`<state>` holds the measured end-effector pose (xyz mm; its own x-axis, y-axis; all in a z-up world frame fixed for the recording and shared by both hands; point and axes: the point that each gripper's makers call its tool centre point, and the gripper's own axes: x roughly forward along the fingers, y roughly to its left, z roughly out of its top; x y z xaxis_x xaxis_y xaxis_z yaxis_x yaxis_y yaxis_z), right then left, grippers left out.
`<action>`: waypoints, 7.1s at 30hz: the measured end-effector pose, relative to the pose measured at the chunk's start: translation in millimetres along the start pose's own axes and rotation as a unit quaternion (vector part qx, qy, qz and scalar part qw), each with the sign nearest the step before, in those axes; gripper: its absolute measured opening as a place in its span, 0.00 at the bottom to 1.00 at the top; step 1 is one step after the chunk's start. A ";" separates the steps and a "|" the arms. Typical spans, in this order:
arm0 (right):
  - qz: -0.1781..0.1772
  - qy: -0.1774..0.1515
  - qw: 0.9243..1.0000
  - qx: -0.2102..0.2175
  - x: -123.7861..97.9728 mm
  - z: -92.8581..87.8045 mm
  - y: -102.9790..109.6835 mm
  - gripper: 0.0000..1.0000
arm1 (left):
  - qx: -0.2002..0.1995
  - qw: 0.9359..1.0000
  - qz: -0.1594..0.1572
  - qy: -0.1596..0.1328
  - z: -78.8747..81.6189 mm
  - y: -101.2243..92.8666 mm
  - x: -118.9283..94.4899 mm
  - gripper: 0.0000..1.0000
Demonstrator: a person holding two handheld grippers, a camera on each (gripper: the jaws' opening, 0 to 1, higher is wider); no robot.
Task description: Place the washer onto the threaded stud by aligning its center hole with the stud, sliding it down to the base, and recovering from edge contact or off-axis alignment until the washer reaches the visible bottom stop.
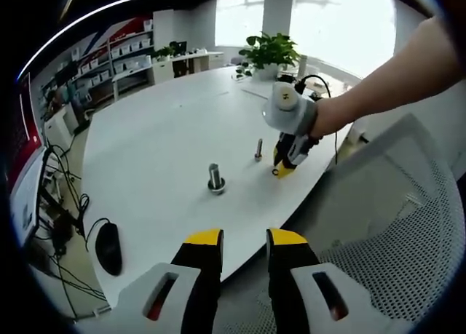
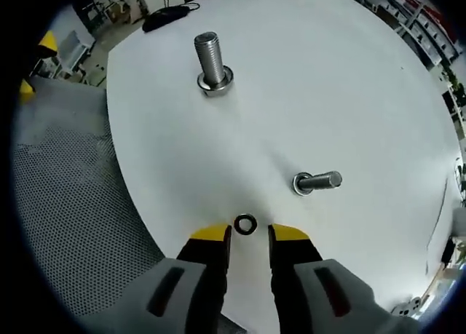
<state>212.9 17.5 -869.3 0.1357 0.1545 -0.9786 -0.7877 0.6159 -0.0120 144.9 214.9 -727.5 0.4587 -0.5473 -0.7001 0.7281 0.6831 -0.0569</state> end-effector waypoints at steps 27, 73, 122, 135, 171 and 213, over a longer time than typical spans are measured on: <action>-0.015 0.048 0.997 -0.051 2.2 3.4 -7.5 0.13 | -0.001 1.000 0.005 0.010 -3.0 2.5 1.2 0.21; -0.008 0.051 0.998 -0.022 5.3 17.6 -9.0 0.17 | -0.004 1.000 0.014 0.004 -1.1 6.5 -0.1 0.20; -0.029 -0.034 0.998 0.043 -13.7 7.6 -16.9 0.15 | -0.002 1.000 0.011 0.005 -1.8 5.5 0.0 0.20; -0.056 -0.072 0.995 0.030 -43.7 22.9 -33.9 0.15 | 0.003 1.000 0.010 -0.001 -0.1 4.4 -1.2 0.19; -0.107 -0.113 0.987 -0.031 -57.1 46.8 -46.2 0.15 | 0.006 1.000 0.006 -0.001 0.3 3.7 -0.8 0.18; -0.050 -0.066 0.997 -0.013 -3.4 38.8 -49.7 0.17 | 0.000 1.000 0.010 0.020 -7.0 6.1 2.0 0.18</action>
<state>274.9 16.4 -857.4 0.2903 0.1953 -0.9368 -0.7813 0.6136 -0.1142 146.8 221.4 -734.2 0.4513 -0.5139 -0.7296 0.7195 0.6931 -0.0431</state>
